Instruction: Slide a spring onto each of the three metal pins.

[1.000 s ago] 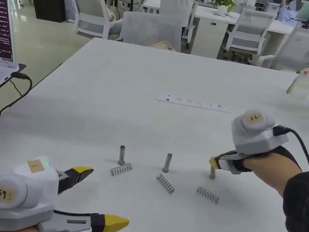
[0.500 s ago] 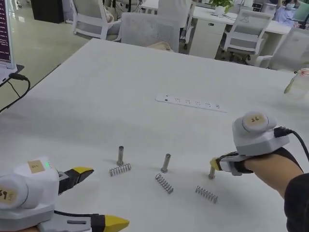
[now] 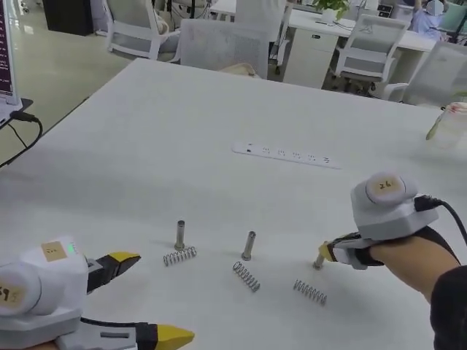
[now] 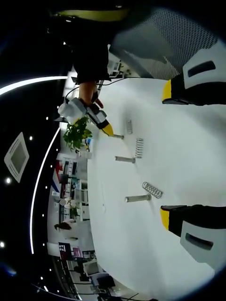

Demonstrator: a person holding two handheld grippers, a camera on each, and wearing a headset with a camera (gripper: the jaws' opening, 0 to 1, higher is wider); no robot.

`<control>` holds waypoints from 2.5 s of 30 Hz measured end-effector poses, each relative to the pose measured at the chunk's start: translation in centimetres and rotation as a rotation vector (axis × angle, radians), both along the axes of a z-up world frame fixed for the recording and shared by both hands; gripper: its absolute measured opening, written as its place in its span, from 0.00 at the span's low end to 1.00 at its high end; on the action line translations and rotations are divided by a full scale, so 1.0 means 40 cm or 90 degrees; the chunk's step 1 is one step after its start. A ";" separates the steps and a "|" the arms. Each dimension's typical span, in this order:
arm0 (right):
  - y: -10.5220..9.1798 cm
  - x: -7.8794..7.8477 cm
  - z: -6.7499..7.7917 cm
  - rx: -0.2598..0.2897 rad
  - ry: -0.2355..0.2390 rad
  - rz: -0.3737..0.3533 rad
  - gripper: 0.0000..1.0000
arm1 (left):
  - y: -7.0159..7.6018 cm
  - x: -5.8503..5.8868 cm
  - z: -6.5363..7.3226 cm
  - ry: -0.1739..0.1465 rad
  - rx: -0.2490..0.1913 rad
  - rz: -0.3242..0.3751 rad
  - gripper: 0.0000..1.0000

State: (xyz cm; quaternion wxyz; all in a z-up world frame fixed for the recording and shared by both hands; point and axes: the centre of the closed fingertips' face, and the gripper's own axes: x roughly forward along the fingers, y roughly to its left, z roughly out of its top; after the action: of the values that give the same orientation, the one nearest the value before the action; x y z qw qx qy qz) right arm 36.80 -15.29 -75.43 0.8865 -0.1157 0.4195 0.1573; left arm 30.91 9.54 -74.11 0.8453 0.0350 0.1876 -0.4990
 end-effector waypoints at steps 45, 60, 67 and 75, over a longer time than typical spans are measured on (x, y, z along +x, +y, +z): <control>-0.010 -0.051 -0.030 0.005 0.012 0.011 0.10 | -0.002 -0.003 -0.003 0.000 0.007 -0.006 0.85; 0.007 -0.111 -0.040 0.014 0.015 0.047 0.11 | -0.006 -0.008 -0.001 0.000 0.008 -0.007 0.85; 0.038 -0.134 -0.037 0.023 0.009 0.086 0.11 | -0.008 -0.011 0.001 0.000 0.009 -0.008 0.85; 0.066 -0.150 -0.052 0.029 0.016 0.139 0.12 | -0.008 -0.010 0.002 0.000 0.009 -0.008 0.85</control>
State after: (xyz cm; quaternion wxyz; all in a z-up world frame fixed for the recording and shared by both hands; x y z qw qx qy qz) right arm 30.80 -12.66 -77.51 0.8611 -0.1387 0.4122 0.2635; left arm 30.51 9.23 -74.03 0.8420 0.0418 0.1907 -0.5028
